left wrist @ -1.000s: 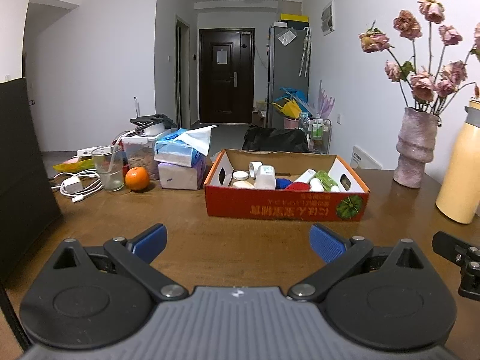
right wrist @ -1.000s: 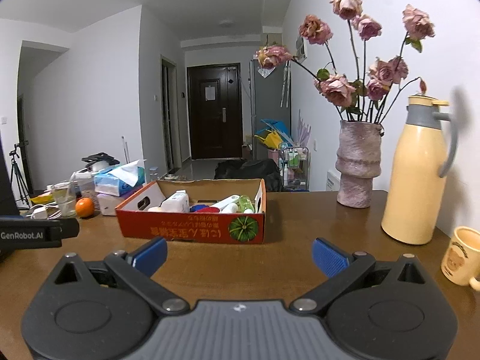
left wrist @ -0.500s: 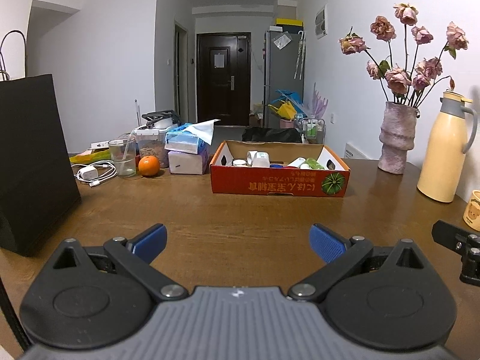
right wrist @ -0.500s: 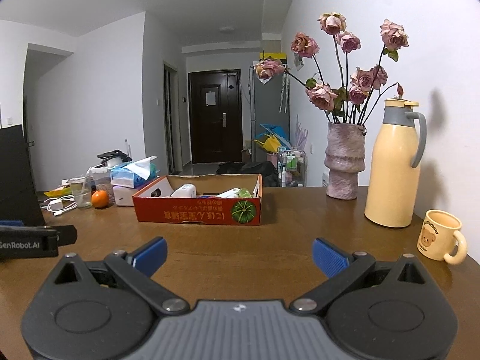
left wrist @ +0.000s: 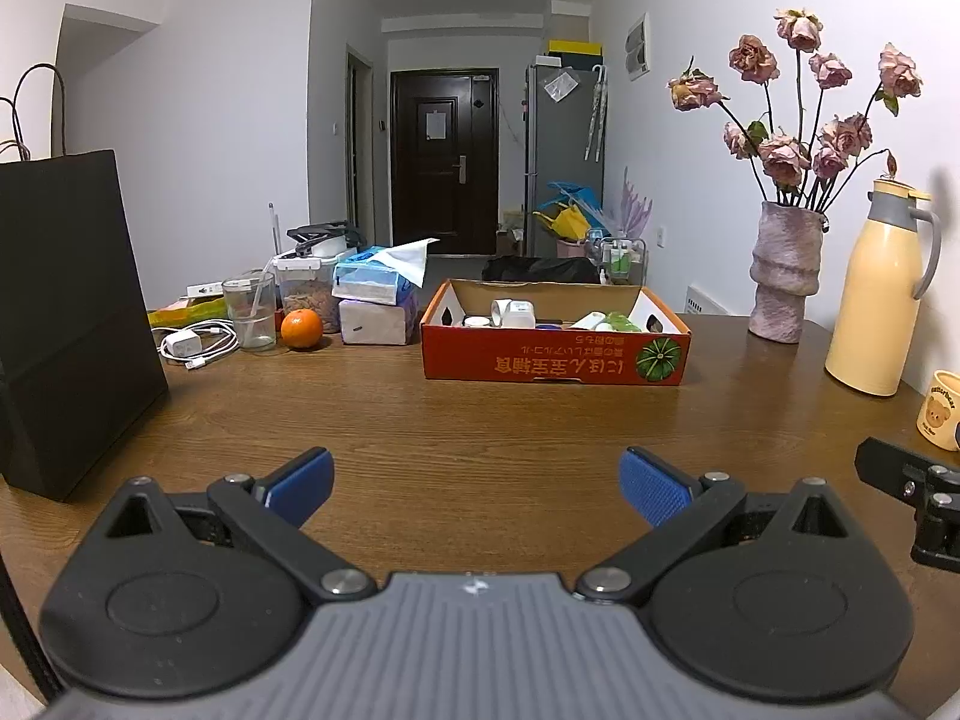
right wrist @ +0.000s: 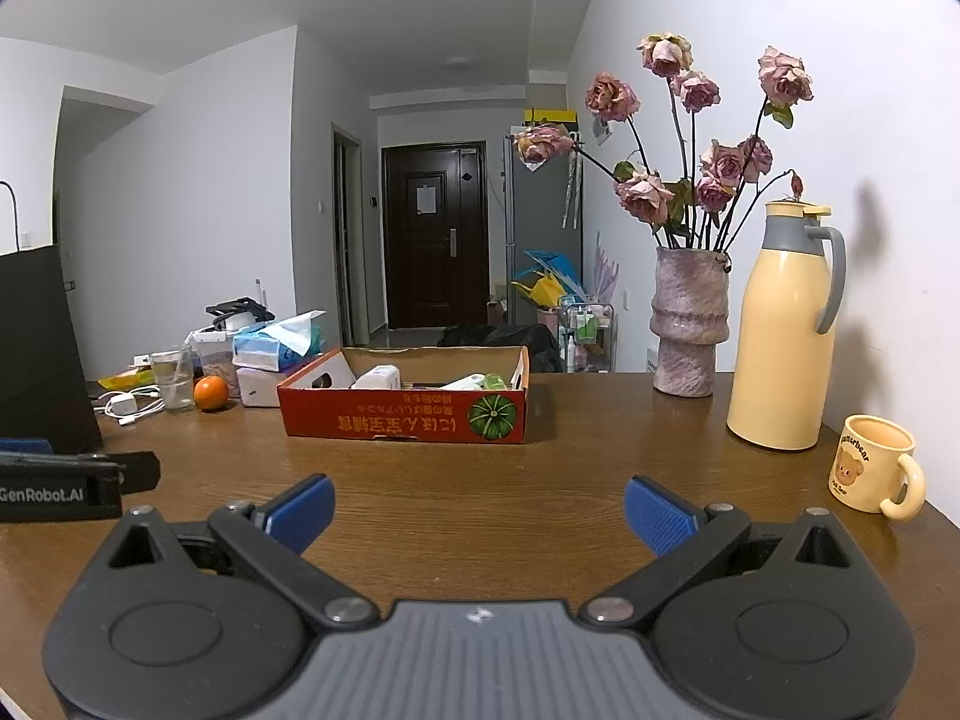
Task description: Organize rigid objects
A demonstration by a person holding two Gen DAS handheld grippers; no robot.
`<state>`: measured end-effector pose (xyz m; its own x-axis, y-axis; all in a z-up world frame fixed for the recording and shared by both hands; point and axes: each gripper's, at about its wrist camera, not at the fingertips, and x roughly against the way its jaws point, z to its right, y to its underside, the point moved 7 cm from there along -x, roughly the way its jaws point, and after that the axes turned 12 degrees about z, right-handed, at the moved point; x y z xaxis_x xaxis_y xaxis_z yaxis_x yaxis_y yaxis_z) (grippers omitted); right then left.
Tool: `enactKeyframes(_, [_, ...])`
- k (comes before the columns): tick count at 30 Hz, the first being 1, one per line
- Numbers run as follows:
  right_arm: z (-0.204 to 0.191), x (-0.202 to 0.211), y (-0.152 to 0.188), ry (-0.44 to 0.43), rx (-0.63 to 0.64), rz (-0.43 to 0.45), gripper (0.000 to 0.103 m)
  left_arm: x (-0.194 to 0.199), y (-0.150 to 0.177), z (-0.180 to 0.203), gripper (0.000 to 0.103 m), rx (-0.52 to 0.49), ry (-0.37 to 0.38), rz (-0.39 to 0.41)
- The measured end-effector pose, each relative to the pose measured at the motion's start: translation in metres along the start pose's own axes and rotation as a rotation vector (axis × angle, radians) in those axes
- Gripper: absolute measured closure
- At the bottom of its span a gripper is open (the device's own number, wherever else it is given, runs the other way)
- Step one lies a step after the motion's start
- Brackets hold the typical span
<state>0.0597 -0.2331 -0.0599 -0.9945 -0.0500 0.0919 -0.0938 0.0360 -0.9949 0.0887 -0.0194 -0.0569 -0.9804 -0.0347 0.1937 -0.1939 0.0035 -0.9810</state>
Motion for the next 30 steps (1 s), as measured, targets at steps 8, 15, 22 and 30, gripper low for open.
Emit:
enactKeyframes(8, [-0.0006, 0.0004, 0.0005, 0.000, 0.001, -0.002, 0.000, 0.0000, 0.0004, -0.0001, 0.000, -0.001, 0.000, 0.000])
enactKeyframes(15, [-0.0018, 0.0000, 0.0028, 0.002, 0.002, -0.008, 0.000, 0.0016, 0.0010, -0.0001, 0.000, 0.000, 0.001, 0.000])
enactKeyframes(22, [-0.0008, -0.0010, 0.0032, 0.004, 0.002, -0.012, 0.000, 0.0032, 0.0024, -0.0001, 0.000, -0.001, 0.001, -0.004])
enactKeyframes(30, [-0.0002, -0.0010, 0.0044, 0.004, 0.002, -0.015, 0.000, -0.0005, 0.0044, -0.0011, 0.000, -0.001, 0.000, -0.015])
